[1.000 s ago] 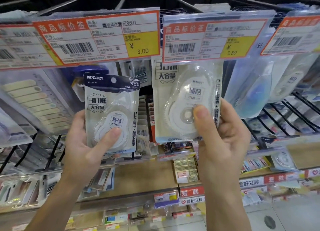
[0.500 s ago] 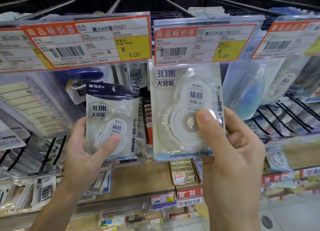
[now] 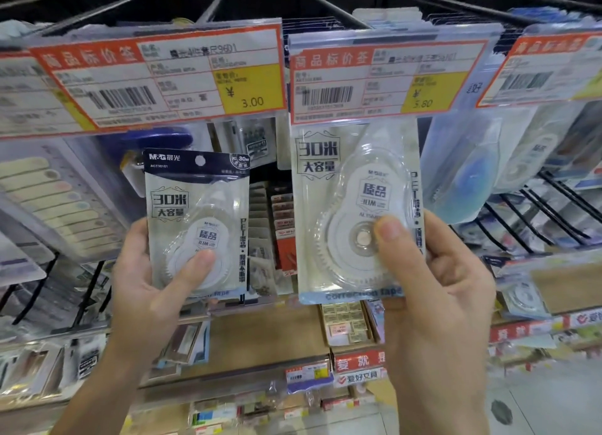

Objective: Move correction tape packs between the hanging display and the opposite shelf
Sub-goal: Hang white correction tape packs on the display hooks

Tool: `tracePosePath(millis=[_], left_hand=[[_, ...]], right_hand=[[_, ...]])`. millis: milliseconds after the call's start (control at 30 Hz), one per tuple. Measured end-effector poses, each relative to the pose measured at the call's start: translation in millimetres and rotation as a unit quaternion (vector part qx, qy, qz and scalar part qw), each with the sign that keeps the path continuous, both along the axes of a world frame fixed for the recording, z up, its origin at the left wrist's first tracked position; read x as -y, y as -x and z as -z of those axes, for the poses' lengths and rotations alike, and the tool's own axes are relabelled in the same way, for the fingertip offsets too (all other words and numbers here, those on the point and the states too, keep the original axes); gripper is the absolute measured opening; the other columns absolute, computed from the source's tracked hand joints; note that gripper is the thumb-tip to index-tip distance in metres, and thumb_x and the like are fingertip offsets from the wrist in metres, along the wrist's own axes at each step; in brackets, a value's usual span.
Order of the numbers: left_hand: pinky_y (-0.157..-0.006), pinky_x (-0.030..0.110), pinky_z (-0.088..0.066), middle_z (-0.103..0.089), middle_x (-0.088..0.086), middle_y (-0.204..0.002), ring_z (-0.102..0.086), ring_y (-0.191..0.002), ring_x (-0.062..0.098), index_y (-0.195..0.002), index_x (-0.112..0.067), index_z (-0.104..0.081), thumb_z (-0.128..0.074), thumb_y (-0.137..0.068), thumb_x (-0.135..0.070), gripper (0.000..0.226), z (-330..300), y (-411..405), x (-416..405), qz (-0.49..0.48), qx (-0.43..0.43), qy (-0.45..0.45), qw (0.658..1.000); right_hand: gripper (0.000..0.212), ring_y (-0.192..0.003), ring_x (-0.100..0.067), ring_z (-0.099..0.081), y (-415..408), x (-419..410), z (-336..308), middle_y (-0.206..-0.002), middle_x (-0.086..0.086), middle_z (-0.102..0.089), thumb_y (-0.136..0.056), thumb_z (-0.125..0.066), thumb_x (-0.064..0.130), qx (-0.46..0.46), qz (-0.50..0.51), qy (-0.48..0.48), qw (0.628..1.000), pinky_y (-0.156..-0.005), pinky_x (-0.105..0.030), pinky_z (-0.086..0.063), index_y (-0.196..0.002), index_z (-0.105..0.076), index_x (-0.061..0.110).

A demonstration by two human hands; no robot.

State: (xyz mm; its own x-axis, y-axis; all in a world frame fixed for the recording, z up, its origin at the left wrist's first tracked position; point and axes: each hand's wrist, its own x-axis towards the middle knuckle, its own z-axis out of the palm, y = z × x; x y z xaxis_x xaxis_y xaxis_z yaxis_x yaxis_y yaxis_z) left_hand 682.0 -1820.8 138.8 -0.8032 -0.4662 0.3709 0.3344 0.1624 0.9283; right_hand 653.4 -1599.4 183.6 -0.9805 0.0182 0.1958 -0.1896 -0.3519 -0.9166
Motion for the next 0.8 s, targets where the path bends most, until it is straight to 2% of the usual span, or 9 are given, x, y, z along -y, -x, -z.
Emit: tracePosePath(millis=[133,200,300,400,467,533,600,700,800], left_hand=[[-0.071,0.022,-0.060,-0.075,-0.011,-0.100,-0.074,-0.092,0.010,-0.114,-0.027,-0.053,-0.064,-0.079,-0.005,0.043,-0.4,1.2,-0.1,0.001,0.007,0.001,1.000],[-0.073,0.026,-0.061,-0.075,-0.007,-0.103,-0.073,-0.094,0.013,-0.115,-0.029,-0.054,-0.070,-0.083,-0.009,0.041,-1.0,2.4,1.0,0.007,0.006,-0.006,1.000],[-0.075,0.026,-0.061,-0.074,-0.007,-0.105,-0.073,-0.096,0.014,-0.116,-0.030,-0.054,-0.073,-0.075,-0.027,0.045,-1.9,3.4,1.4,0.012,0.012,-0.008,1.000],[-0.077,0.028,-0.062,-0.074,-0.006,-0.105,-0.073,-0.097,0.015,-0.117,-0.029,-0.054,-0.070,-0.080,-0.014,0.043,1.7,1.7,3.7,0.006,0.018,-0.004,1.000],[-0.076,0.028,-0.062,-0.074,-0.006,-0.105,-0.074,-0.095,0.015,-0.117,-0.029,-0.054,-0.070,-0.079,-0.014,0.044,2.6,0.0,4.0,0.005,0.018,-0.003,1.000],[-0.068,0.025,-0.062,-0.075,-0.006,-0.102,-0.074,-0.091,0.015,-0.114,-0.030,-0.054,-0.075,-0.078,-0.018,0.044,1.9,-0.5,4.6,-0.003,0.025,-0.009,1.000],[-0.064,0.024,-0.061,-0.075,-0.006,-0.100,-0.075,-0.088,0.017,-0.113,-0.030,-0.054,-0.077,-0.081,-0.012,0.043,1.5,0.0,7.0,-0.012,0.026,-0.011,1.000],[-0.070,0.030,-0.062,-0.074,-0.005,-0.103,-0.074,-0.092,0.020,-0.115,-0.030,-0.054,-0.070,-0.077,-0.013,0.045,2.8,-0.6,12.5,-0.019,0.028,0.003,0.999],[-0.072,0.031,-0.063,-0.074,-0.005,-0.104,-0.074,-0.094,0.020,-0.116,-0.030,-0.054,-0.068,-0.076,-0.013,0.045,5.4,-2.0,15.5,-0.021,0.030,0.011,0.999]], right_hand=[[0.020,-0.090,-0.026,-0.073,6.5,4.1,3.1,-0.095,-0.007,-0.078,-0.086,-0.072,0.028,-0.017,-0.009,0.005,1.000,-0.080,-0.037,-0.056,-0.102,-0.077,0.017],[0.019,-0.090,-0.025,-0.073,10.1,10.0,4.0,-0.096,-0.006,-0.078,-0.088,-0.070,0.028,-0.017,-0.005,0.002,1.000,-0.080,-0.036,-0.055,-0.102,-0.076,0.017],[0.020,-0.092,-0.021,-0.074,16.1,21.0,9.6,-0.098,-0.004,-0.078,-0.091,-0.070,0.027,-0.013,0.005,-0.012,1.000,-0.079,-0.030,-0.058,-0.105,-0.073,0.014],[0.021,-0.089,-0.021,-0.074,22.8,31.6,16.3,-0.095,-0.004,-0.077,-0.088,-0.068,0.032,0.011,0.002,-0.025,1.000,-0.076,-0.034,-0.061,-0.100,-0.071,0.015],[0.023,-0.087,-0.022,-0.075,28.4,38.7,20.3,-0.094,-0.005,-0.077,-0.085,-0.069,0.033,0.037,-0.010,-0.005,0.999,-0.072,-0.036,-0.062,-0.096,-0.070,0.013],[0.029,-0.084,-0.019,-0.075,36.3,44.4,26.2,-0.092,-0.004,-0.077,-0.079,-0.071,0.033,0.068,-0.022,0.039,0.997,-0.069,-0.031,-0.062,-0.097,-0.069,0.010],[0.046,-0.086,-0.020,-0.076,44.6,50.6,30.4,-0.096,-0.006,-0.077,-0.074,-0.074,0.035,0.105,-0.026,0.080,0.991,-0.071,-0.028,-0.061,-0.108,-0.067,0.004],[0.076,-0.095,-0.024,-0.075,56.8,60.9,34.2,-0.115,-0.014,-0.072,-0.074,-0.082,0.036,0.153,-0.014,0.126,0.980,-0.078,-0.030,-0.061,-0.132,-0.054,-0.004],[0.080,-0.097,-0.023,-0.075,69.4,69.7,34.9,-0.118,-0.016,-0.071,-0.073,-0.081,0.037,0.170,-0.006,0.133,0.976,-0.087,-0.036,-0.061,-0.136,-0.051,-0.003]])
